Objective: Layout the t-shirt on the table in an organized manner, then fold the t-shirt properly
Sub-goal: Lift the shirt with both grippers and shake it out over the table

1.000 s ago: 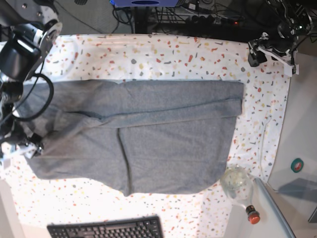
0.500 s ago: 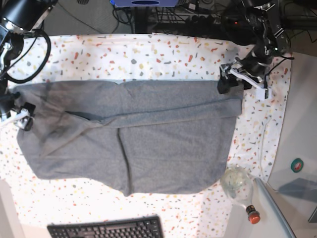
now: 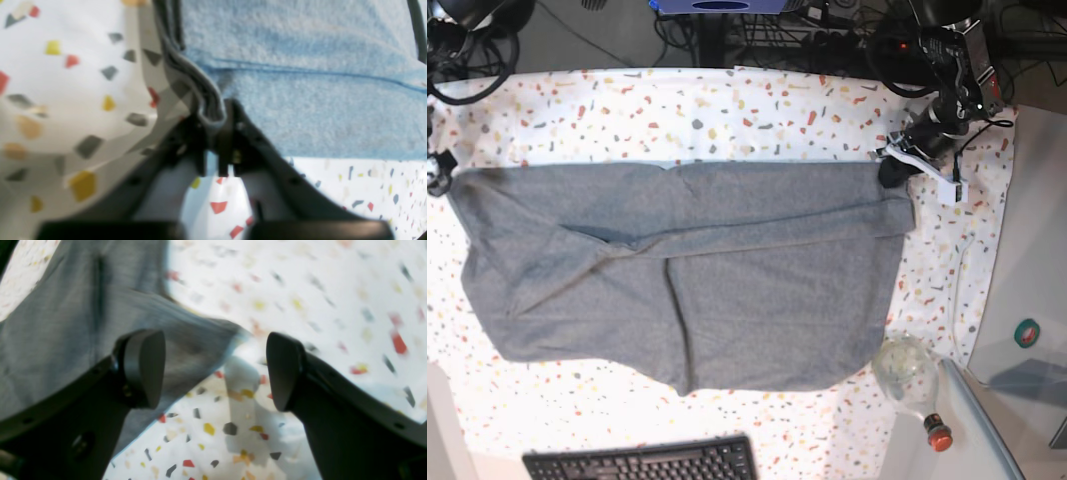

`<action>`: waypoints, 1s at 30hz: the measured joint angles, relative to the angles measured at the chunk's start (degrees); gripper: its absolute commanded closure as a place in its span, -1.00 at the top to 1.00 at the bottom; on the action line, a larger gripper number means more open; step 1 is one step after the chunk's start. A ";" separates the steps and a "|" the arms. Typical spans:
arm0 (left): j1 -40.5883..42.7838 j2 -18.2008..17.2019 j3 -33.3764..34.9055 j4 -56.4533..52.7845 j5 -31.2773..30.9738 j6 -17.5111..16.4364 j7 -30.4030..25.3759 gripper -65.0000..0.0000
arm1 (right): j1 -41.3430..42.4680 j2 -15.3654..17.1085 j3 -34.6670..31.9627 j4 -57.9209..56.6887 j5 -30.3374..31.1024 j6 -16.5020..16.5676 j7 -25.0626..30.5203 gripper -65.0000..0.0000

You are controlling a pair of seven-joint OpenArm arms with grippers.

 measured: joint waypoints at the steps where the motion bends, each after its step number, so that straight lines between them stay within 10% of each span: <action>1: 0.02 0.07 0.00 0.15 0.02 0.00 0.02 -1.00 | 0.07 0.28 -0.31 -1.92 0.35 0.13 -0.50 0.38; 16: 0.90 -2.64 0.33 1.03 -0.37 -0.44 3.32 -1.00 | 8.85 5.18 -1.97 -21.88 1.55 4.81 2.27 0.32; 22: 2.16 -2.47 0.39 5.88 1.40 0.02 7.58 -1.00 | 7.89 5.51 -1.81 -22.80 0.52 11.34 0.00 -1.00; 30: 5.66 -2.38 0.28 20.17 2.34 1.03 18.73 -1.00 | 3.91 5.03 2.56 -7.85 0.13 13.73 -15.10 -1.00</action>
